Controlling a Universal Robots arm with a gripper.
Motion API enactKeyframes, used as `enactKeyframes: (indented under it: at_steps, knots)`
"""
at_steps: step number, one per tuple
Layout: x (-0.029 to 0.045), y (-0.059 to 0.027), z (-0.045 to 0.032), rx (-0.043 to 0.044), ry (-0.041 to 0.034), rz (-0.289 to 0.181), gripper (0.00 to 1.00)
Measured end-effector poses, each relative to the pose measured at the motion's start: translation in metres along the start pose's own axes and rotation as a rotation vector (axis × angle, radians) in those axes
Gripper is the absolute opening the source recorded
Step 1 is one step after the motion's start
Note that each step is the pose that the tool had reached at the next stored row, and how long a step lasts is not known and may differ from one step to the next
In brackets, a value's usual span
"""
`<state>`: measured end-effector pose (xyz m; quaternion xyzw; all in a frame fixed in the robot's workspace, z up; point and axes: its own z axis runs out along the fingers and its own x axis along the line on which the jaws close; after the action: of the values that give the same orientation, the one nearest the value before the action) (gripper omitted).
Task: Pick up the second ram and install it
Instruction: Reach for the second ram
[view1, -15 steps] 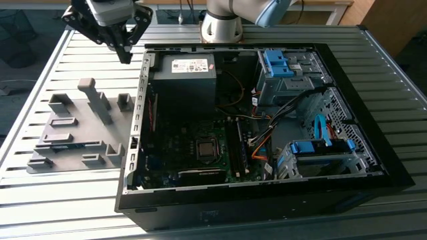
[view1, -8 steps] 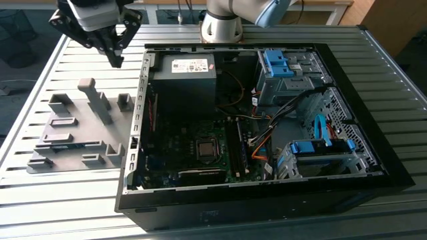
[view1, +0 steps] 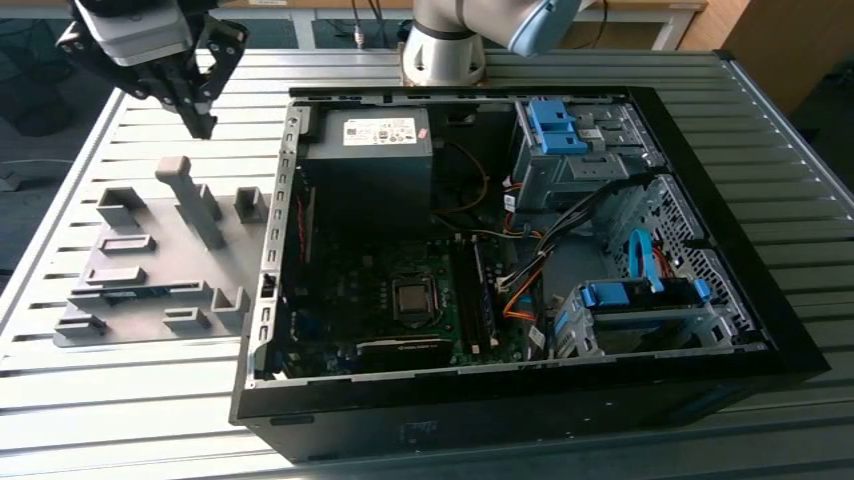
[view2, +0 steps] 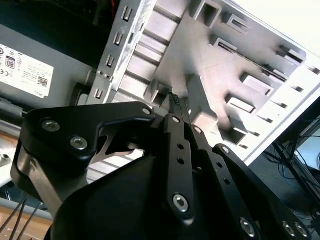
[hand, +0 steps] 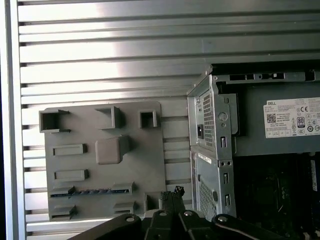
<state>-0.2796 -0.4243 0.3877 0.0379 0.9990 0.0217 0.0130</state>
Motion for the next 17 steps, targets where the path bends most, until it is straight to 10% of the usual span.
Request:
enactKeyframes:
  at_steps: [17]
  knots:
    - [0.0127,-0.001,-0.0004,0.0,0.0,0.0,0.11]
